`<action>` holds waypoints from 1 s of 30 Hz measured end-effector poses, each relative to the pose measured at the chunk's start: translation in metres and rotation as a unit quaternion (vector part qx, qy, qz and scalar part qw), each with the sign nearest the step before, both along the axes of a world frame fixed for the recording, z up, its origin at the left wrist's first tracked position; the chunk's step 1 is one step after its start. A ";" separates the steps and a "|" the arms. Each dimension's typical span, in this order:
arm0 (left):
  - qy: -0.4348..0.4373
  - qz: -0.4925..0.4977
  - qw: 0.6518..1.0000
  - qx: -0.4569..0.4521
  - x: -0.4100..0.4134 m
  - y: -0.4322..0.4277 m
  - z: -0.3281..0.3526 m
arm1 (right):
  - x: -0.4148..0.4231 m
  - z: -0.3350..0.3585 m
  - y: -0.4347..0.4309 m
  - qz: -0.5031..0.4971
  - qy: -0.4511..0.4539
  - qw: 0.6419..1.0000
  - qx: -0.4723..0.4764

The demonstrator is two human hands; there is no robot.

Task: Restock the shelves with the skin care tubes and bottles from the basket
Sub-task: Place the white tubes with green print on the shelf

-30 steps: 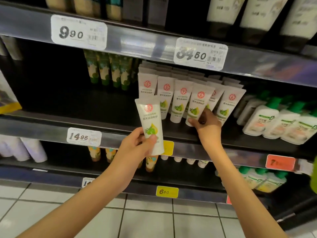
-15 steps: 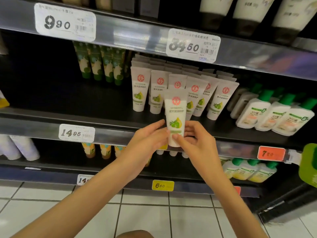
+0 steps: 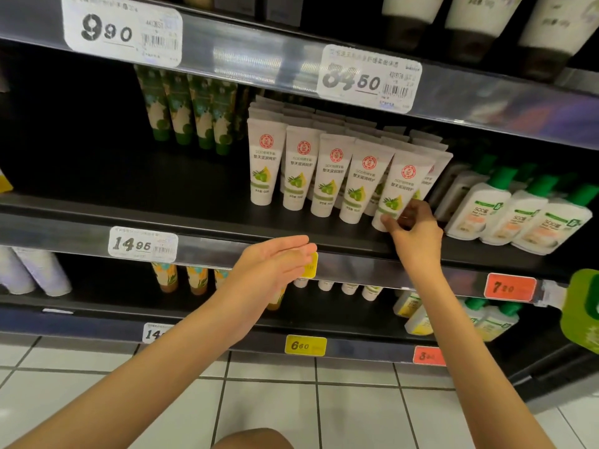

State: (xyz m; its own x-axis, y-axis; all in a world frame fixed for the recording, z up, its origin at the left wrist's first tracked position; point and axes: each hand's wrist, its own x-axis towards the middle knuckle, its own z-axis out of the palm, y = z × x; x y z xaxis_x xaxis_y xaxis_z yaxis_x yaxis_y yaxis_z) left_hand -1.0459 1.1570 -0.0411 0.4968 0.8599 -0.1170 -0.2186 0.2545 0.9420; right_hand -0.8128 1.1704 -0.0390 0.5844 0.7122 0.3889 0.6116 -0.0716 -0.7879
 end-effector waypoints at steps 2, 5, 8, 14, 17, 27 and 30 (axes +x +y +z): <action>-0.001 -0.007 1.000 -0.001 -0.001 -0.001 -0.002 | 0.001 -0.002 0.001 0.000 -0.012 1.000 0.004; 0.008 -0.005 1.000 0.003 -0.003 -0.003 -0.002 | -0.001 -0.002 0.001 0.005 -0.026 1.000 -0.001; 0.000 0.007 1.000 0.010 -0.011 -0.008 -0.002 | -0.010 0.000 -0.008 -0.011 0.005 1.000 0.008; 0.056 0.049 0.997 0.024 -0.071 -0.012 -0.012 | -0.104 -0.021 -0.045 0.056 0.076 0.991 0.097; 0.113 0.076 0.990 0.035 -0.122 -0.014 -0.015 | -0.179 -0.022 -0.047 0.260 0.115 0.959 -0.011; 0.112 0.362 0.924 0.050 -0.386 -0.120 0.010 | -0.408 -0.010 -0.076 0.651 0.021 0.745 -0.145; 0.122 0.484 0.865 0.050 -0.454 -0.178 0.000 | -0.464 -0.018 -0.093 0.701 0.052 0.692 -0.167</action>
State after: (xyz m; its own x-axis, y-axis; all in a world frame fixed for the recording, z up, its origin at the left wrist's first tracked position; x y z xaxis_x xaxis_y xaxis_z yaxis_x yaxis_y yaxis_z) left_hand -1.5004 0.9787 -0.0412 -0.4913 0.8708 -0.0169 -0.0750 -0.0230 0.9969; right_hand -1.2764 1.0775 -0.0574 -0.7589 0.6471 0.0735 0.2065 0.3461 -0.9152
